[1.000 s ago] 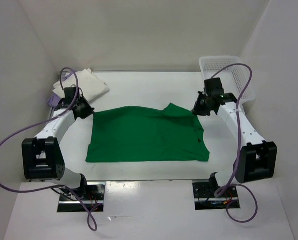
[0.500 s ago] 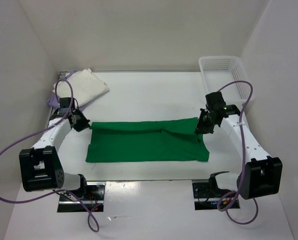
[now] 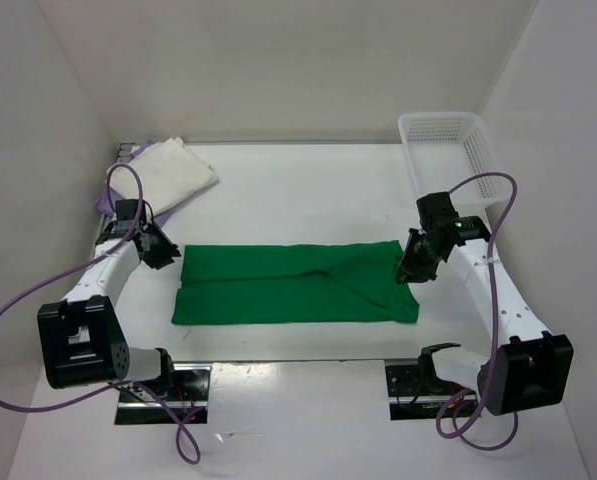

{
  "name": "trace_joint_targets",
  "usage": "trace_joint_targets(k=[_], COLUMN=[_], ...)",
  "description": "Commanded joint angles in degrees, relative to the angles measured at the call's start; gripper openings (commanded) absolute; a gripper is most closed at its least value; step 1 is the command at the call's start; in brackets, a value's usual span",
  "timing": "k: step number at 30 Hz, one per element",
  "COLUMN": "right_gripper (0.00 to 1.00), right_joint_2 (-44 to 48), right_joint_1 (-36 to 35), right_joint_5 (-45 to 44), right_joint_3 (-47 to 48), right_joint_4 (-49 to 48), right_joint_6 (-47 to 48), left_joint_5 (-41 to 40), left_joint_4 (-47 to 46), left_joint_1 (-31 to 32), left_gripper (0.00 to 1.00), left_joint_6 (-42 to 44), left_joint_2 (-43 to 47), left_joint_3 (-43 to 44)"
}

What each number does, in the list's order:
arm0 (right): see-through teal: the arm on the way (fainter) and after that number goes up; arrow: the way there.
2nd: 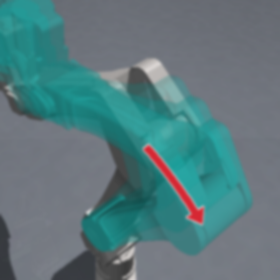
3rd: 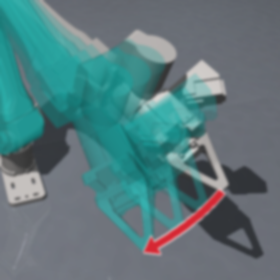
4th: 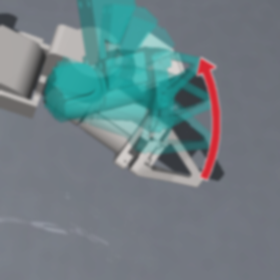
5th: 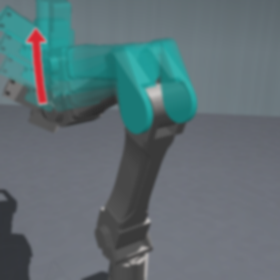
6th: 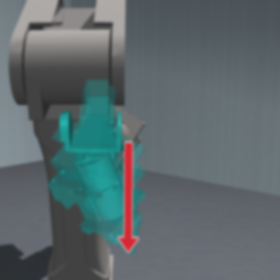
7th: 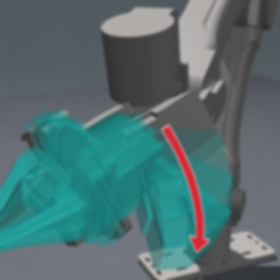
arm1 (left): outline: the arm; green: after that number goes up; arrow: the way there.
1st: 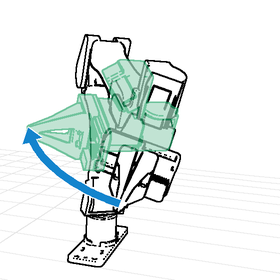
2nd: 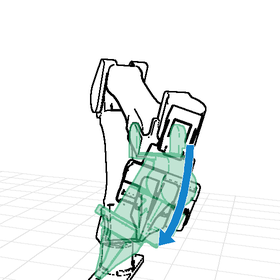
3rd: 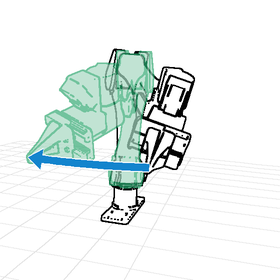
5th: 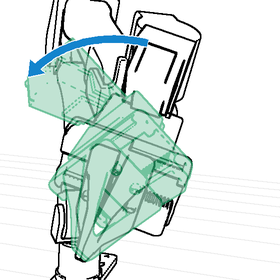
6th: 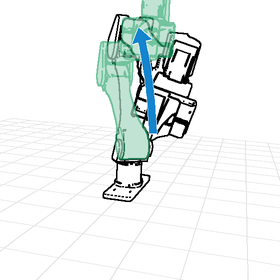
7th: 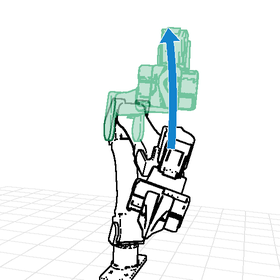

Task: Fold and stack the t-shirts
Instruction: Fold the other side of the tshirt into a rectangle

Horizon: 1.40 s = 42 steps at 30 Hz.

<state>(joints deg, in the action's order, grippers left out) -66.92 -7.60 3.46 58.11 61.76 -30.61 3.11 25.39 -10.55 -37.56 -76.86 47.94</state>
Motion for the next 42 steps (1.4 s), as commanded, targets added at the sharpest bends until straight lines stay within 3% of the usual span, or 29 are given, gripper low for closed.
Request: trace_joint_targets(k=[1,2,5,6,7,9,13,15,16,20,31,42], right_gripper=[0.31,0.34,0.36,0.31,0.15,0.00,0.01,0.16,0.28,0.47,0.45,0.22], right_joint_2=[-0.22,-0.23,-1.73,-2.77,-3.48,-6.37,-13.49,-18.50,-19.91,-27.63,-35.30,-33.29], right_joint_1=[0.39,0.39,0.39,0.39,0.39,-1.01,-6.98,-7.52,-8.04,-11.03,-14.47,-17.27], right_joint_5=[-1.53,-0.83,2.23,6.16,8.38,11.72,10.43,9.90,9.90,7.97,1.55,0.40], right_joint_3=[2.71,3.58,3.59,3.59,2.29,1.75,2.36,3.06,4.37,7.10,10.54,10.01], right_joint_4=[2.32,1.45,-3.64,-5.66,-8.12,-16.29,-26.67,-30.28,-30.99,-33.45,-33.46,-27.66], right_joint_6=[0.11,0.90,1.95,1.96,1.96,-0.22,-2.08,-2.08,-2.08,-0.85,-0.24,1.52], left_joint_5=[-0.30,-0.30,-0.30,1.18,3.19,4.70,6.29,6.29,6.29,5.67,4.44,3.92], left_joint_4=[0.28,0.28,-0.51,-1.82,-2.53,-5.33,-7.98,-9.64,-9.65,-12.20,-15.19,-15.19], left_joint_1=[-0.70,-0.70,-0.70,-0.70,-0.70,1.75,7.90,11.76,12.99,16.61,16.61,16.61], left_gripper=[0.37,0.48,0.49,0.47,0.45,0.42,0.38,0.38,0.38,0.38,0.35,0.34], left_joint_6=[-0.75,-1.54,-1.55,-1.55,-1.55,-1.55,-3.13,-3.66,-3.66,-4.27,-3.74,-3.75], left_joint_2=[2.93,4.95,7.16,6.64,5.85,5.15,0.77,-1.18,-3.54,-9.00,-14.99,-15.51], left_joint_3=[0.13,0.13,2.41,3.03,3.03,3.03,1.80,1.80,1.80,2.32,1.11,1.10])
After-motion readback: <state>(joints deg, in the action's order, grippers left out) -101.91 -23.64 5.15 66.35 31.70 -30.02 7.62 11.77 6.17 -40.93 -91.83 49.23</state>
